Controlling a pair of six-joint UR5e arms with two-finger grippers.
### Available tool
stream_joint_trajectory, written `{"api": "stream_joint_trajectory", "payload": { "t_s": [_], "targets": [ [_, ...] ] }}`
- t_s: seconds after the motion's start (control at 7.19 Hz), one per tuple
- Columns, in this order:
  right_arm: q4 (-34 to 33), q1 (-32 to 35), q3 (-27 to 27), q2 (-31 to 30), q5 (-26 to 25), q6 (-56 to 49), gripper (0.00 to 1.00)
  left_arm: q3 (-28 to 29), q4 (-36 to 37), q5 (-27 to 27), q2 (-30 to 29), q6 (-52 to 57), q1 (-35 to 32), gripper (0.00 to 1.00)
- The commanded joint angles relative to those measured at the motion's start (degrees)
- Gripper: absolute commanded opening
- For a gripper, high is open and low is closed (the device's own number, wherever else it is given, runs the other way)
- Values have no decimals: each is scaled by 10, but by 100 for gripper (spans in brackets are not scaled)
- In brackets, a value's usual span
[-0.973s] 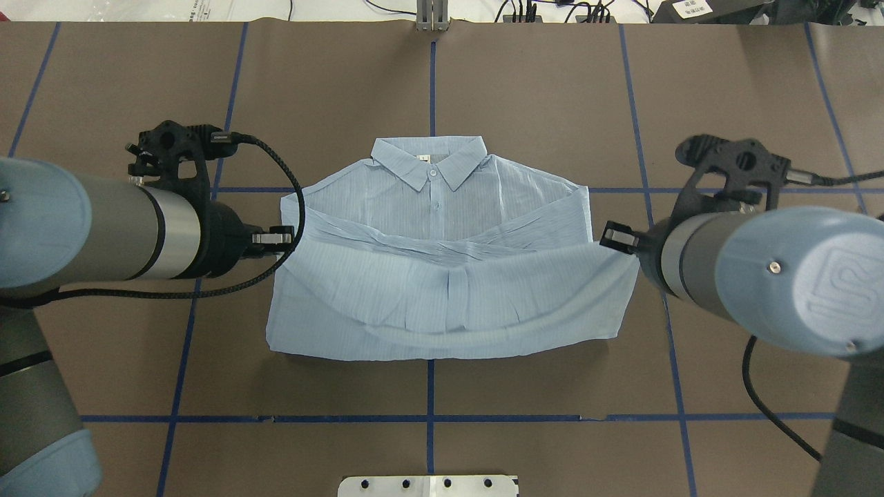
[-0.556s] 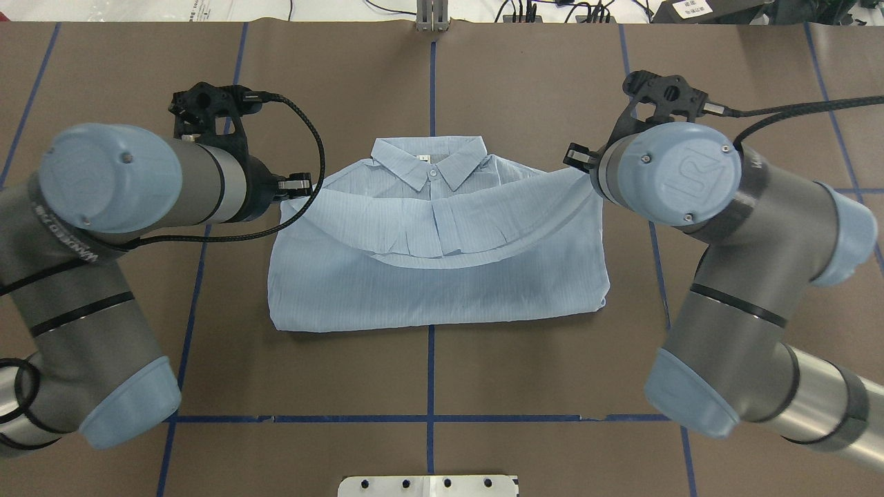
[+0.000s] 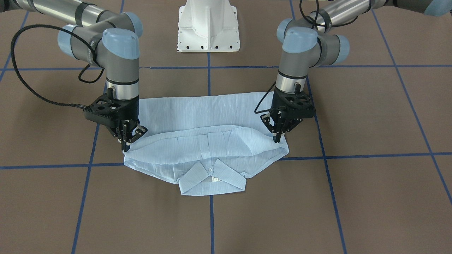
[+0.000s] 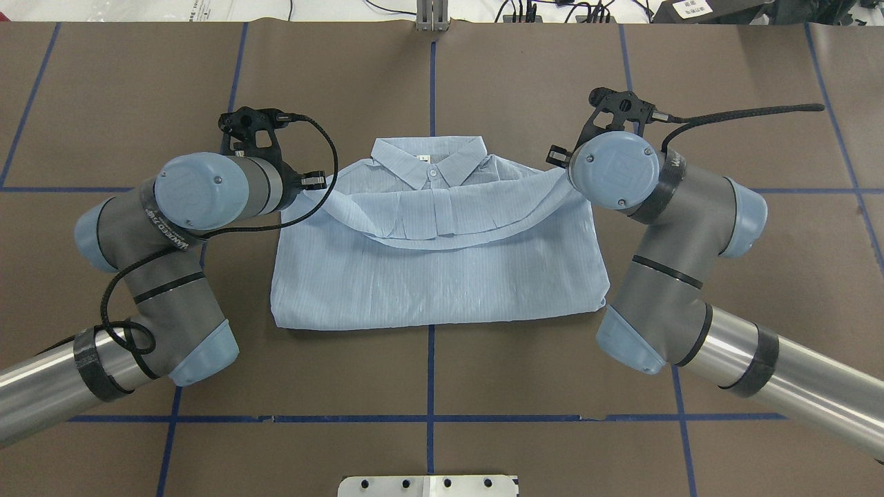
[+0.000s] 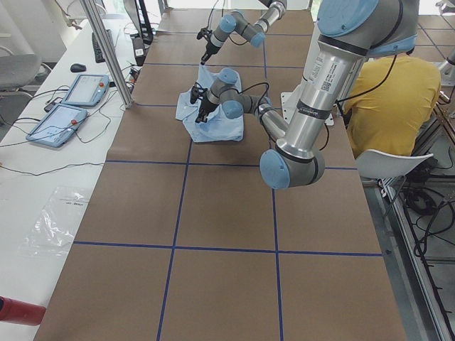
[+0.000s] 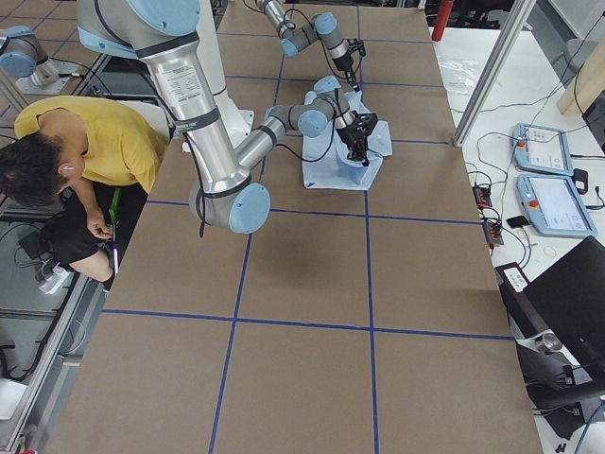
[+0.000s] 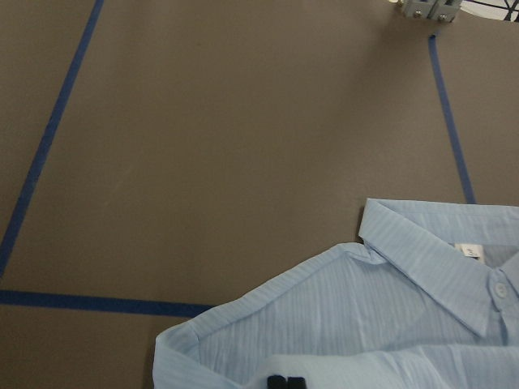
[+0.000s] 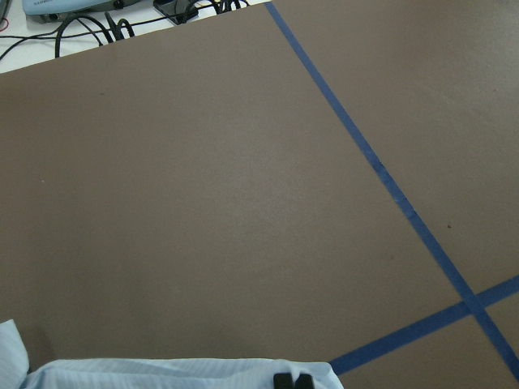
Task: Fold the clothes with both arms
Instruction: 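Release the hem and hold both grippers above the folded shirt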
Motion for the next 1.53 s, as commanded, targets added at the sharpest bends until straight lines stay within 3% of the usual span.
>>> {"api": "stream_joint_trajectory", "payload": {
  "t_s": [0.0, 0.14, 0.28, 0.56, 0.7, 0.83, 0.97, 1.11, 1.39],
  "targets": [
    [19, -3, -32, 2, 0, 0, 7, 42, -28, 7, 0, 0, 0, 0],
    [21, -10, -32, 1, 0, 1, 40, 43, -28, 6, 0, 1, 0, 0],
    [21, -9, -25, 0, 0, 2, 51, 42, -28, 6, 0, 2, -1, 0],
    [21, -6, -19, -4, -1, 2, 50, 39, -28, 6, 0, 2, -1, 0],
    [21, -7, -19, -10, -1, -1, 96, 38, -29, 6, 3, 2, -1, 83],
    [21, -3, -14, -10, 1, -7, 100, 31, -50, -1, 6, 16, -2, 100],
    [15, 7, 11, -11, 14, -51, 100, -9, -64, -32, 12, 97, -10, 100],
    [19, 10, 18, -24, 27, -72, 100, -45, -66, -87, 52, 110, -8, 100],
    [21, 10, 22, -27, 28, -72, 100, -92, -127, -104, 134, 91, 8, 100]
  ]
}}
